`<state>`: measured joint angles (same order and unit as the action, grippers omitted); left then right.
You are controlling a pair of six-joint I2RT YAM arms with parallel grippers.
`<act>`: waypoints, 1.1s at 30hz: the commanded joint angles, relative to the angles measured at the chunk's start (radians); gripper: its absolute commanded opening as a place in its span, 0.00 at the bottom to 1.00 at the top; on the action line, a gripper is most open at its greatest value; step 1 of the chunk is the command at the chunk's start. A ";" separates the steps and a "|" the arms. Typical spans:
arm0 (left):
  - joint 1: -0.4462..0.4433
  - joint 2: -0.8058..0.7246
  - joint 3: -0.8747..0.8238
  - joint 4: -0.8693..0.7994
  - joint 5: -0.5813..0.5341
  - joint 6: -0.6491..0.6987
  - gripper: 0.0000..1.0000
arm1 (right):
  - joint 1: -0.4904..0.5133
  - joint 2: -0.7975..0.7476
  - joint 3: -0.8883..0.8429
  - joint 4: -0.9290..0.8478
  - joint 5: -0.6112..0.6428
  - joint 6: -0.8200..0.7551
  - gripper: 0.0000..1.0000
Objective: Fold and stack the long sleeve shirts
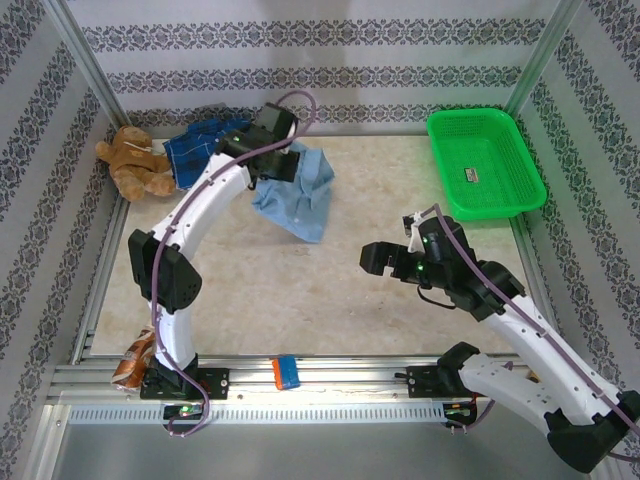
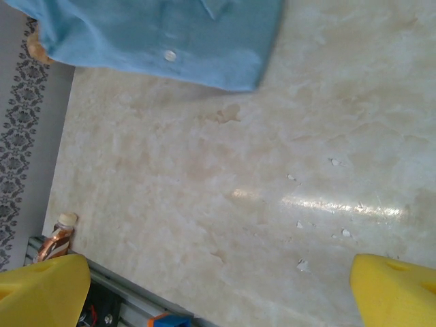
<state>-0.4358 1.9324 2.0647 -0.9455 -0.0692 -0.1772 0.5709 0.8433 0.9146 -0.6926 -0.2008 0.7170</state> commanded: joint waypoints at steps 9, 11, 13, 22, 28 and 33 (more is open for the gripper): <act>0.129 0.230 0.593 -0.163 0.093 0.064 0.00 | -0.021 0.073 0.040 0.075 -0.009 -0.024 0.98; 0.149 0.266 0.667 -0.168 0.107 0.048 0.00 | -0.022 0.088 0.040 0.086 -0.011 -0.022 0.98; 0.177 0.272 0.681 -0.146 0.119 0.027 0.00 | -0.024 0.104 0.044 0.095 -0.011 -0.022 0.98; 0.315 0.266 0.681 0.015 0.197 -0.091 0.00 | -0.030 0.179 0.064 0.131 -0.008 -0.024 0.98; 0.362 0.269 0.681 0.105 0.248 -0.133 0.00 | -0.033 0.230 0.077 0.153 -0.010 -0.025 0.98; 0.409 0.285 0.683 0.161 0.293 -0.200 0.00 | -0.032 0.264 0.087 0.171 -0.013 -0.019 0.98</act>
<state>-0.0559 2.2116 2.7068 -0.9054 0.1692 -0.3088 0.5514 1.0943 0.9676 -0.5529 -0.2039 0.7067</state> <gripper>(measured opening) 0.066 0.978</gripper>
